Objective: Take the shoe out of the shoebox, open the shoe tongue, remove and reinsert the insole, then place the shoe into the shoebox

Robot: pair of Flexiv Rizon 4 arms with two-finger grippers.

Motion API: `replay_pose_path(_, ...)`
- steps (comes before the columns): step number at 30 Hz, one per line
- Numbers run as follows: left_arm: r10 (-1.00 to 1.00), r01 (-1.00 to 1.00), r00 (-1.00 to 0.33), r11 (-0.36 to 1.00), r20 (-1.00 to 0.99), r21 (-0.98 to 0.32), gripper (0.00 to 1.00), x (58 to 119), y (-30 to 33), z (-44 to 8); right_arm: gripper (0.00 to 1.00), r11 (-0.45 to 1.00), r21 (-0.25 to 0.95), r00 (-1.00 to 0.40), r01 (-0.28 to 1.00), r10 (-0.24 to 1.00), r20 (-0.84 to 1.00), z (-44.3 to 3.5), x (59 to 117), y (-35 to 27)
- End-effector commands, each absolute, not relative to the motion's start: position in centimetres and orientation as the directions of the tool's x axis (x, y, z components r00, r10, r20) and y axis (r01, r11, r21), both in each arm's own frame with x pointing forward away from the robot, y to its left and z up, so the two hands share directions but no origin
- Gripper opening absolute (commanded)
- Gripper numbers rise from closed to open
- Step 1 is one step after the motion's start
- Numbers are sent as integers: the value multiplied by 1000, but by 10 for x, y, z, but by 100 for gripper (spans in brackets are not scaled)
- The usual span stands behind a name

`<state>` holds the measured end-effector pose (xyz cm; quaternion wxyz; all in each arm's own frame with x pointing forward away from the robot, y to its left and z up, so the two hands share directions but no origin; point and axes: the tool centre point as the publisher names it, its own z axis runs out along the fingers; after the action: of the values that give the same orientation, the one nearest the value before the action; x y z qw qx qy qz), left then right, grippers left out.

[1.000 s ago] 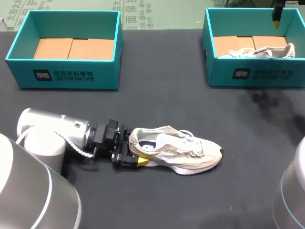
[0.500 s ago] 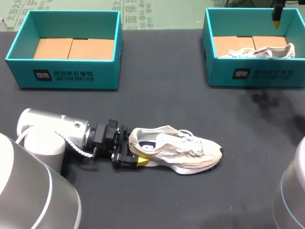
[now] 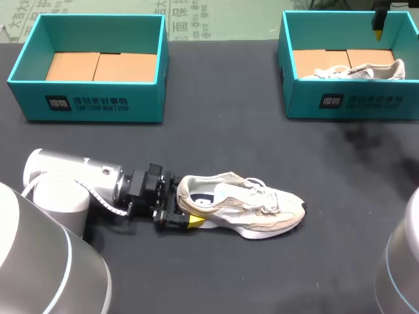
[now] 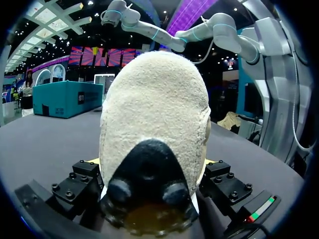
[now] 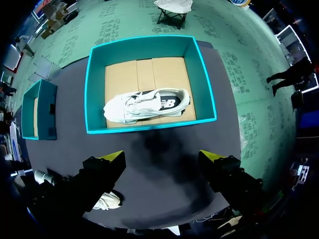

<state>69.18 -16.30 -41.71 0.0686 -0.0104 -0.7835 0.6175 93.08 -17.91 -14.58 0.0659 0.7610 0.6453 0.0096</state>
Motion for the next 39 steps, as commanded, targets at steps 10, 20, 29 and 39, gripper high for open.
replay_pose_path(10,100,-69,-990,238,95,-969,0,690,-164,-420,100,-224,131,237,966,967,-96,-139,867,-65)
replay_pose_path(20,100,-69,-990,238,95,-969,0,690,-164,-420,100,-216,159,235,963,965,-112,-142,827,-7)
replay_pose_path(29,100,-69,-990,238,95,-969,0,690,-164,-420,100,-216,159,235,963,965,-112,-142,827,-7)
replay_pose_path(39,100,-69,-990,238,95,-969,0,690,-164,-420,100,-191,112,196,975,980,-33,-171,811,8)
